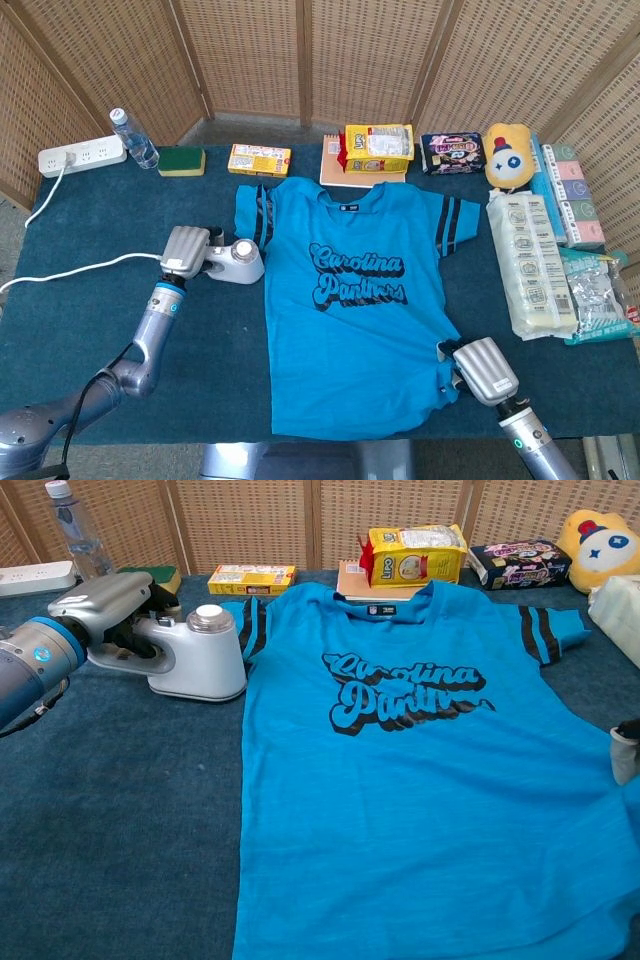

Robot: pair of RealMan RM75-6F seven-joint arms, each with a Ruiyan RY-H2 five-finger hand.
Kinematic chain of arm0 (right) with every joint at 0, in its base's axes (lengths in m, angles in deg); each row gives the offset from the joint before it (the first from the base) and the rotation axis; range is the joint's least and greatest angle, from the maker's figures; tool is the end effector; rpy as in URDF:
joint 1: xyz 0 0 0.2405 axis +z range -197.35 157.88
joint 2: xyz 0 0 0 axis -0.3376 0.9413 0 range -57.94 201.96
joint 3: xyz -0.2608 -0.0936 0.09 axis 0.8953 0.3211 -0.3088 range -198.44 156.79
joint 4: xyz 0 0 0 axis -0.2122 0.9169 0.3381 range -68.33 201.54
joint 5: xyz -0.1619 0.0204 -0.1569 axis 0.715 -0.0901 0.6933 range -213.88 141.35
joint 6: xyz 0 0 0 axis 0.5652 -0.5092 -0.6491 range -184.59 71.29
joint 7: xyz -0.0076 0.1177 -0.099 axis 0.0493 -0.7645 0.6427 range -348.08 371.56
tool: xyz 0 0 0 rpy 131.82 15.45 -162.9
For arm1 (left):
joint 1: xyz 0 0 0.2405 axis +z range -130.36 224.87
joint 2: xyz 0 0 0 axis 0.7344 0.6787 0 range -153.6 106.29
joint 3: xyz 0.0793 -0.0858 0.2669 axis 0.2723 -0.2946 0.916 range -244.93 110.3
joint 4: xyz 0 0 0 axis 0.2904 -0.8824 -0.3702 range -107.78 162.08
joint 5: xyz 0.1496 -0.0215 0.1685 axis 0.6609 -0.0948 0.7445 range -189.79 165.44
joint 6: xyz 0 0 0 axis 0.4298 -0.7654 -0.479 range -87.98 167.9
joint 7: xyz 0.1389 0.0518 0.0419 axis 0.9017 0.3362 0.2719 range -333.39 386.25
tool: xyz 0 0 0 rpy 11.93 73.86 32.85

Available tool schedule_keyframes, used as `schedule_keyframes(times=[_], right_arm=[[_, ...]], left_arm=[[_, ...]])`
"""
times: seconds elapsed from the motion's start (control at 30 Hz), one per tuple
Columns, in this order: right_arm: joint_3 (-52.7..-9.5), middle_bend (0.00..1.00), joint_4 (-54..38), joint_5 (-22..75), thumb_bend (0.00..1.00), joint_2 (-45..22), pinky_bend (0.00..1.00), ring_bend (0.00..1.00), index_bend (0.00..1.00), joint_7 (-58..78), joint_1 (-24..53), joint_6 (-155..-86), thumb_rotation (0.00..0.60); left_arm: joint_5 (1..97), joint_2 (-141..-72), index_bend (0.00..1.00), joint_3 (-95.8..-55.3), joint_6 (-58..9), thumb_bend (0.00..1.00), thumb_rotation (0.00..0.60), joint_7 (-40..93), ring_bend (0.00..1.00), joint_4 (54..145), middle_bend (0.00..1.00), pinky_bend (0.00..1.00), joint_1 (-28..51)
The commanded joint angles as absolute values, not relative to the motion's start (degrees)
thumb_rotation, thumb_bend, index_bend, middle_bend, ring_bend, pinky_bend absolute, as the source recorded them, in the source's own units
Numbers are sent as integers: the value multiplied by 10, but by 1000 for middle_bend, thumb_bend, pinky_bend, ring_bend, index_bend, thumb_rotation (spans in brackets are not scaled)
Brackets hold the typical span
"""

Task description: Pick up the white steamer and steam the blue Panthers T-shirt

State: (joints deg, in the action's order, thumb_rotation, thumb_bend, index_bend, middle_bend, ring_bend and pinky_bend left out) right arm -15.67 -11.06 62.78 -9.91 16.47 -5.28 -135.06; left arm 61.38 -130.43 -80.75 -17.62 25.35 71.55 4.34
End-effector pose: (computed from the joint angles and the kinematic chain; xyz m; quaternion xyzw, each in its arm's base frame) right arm -0.3151 -0.2107 0.0199 0.7481 -0.3224 0.3847 0.4342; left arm -0.2316 0.4411 -0.0639 -0.6703 -0.3677 -0.4105 0.4969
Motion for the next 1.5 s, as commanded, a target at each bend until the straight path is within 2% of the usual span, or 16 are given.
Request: schedule_keyframes(times=[0.03,0.23,0.43,0.7,1.2,1.5], right_arm=[[-157,597,-111,627,567,-99,809,658,647,165,-53,-1350,600],[-157,597,-112,628,567,-99,809,657,647,165,-52,-1349,600],[-157,597,-113,628,566,-98,809,657,647,166,-53,-1350,600],[-157,598,-116,630,566,-97,809,657,647,169,-52,-1350,600],[-158,597,-118,630,566,-98,809,657,647,170,-50,-1348,600],[-157,598,-121,633,566,-99,809,657,647,174,-48,-1345,600]], left_arm=[[610,-1302,560,-806,-166,449,600,258,650,721,727,735,43],[579,-1276,541,-809,-127,416,600,297,536,762,651,626,47],[548,-1251,358,-814,-105,381,600,338,396,803,480,515,51],[524,-1229,214,-812,-96,350,600,380,249,844,336,385,53],[496,-1175,36,-804,-103,295,600,419,94,912,181,286,68],[491,-1106,0,-787,-105,292,600,427,37,997,131,249,88]])
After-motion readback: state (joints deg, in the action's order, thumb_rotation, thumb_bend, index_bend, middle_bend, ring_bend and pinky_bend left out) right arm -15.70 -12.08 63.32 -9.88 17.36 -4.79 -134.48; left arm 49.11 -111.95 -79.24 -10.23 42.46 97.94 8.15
